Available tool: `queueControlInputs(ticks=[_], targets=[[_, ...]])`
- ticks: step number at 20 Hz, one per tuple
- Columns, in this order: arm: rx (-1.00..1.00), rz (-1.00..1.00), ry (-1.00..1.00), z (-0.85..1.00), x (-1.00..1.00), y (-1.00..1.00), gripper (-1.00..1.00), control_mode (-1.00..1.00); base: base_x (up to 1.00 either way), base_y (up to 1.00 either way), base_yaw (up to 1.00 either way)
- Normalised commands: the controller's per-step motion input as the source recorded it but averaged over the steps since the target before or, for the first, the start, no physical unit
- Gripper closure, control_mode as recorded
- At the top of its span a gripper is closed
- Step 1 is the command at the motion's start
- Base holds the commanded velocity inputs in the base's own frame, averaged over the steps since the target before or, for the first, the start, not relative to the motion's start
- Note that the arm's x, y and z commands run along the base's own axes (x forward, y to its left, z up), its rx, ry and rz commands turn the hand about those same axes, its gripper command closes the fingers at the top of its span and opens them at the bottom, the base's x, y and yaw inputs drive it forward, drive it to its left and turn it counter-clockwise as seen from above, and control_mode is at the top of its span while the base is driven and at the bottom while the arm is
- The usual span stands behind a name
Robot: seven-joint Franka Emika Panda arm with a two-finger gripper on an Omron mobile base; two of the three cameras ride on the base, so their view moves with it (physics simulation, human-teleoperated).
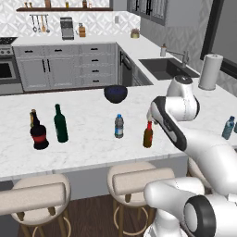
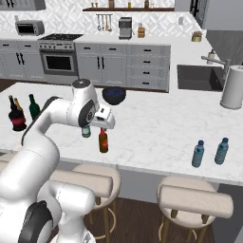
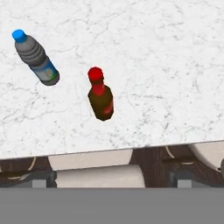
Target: Move the plastic bottles in the middle to the plastics group, and the glass bottles in the middle to the glass group.
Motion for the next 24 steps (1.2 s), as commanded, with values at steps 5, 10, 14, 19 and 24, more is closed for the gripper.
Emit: queueControlInputs(ticks=[5, 10, 14, 19, 24], targets=[[0.01, 0.09, -0.05, -0.19, 0.15, 0.01, -1.00, -1.00, 0.00, 0.00, 0.00], [-0.01, 0.04, -0.07, -0.02, 0.03, 0.11, -1.00, -1.00, 0.00, 0.00, 0.00], [0.00, 0.04, -0.01, -0.13, 0.29, 0.02, -1.00, -1.00, 0.00, 0.00, 0.00], [0.00, 0.03, -0.02, -0.27, 0.21, 0.01, -1.00, -1.00, 0.00, 0.00, 0.00], [-0.02, 0.00, 0.00, -0.23, 0.13, 0.04, -1.00, -1.00, 0.00, 0.00, 0.00]])
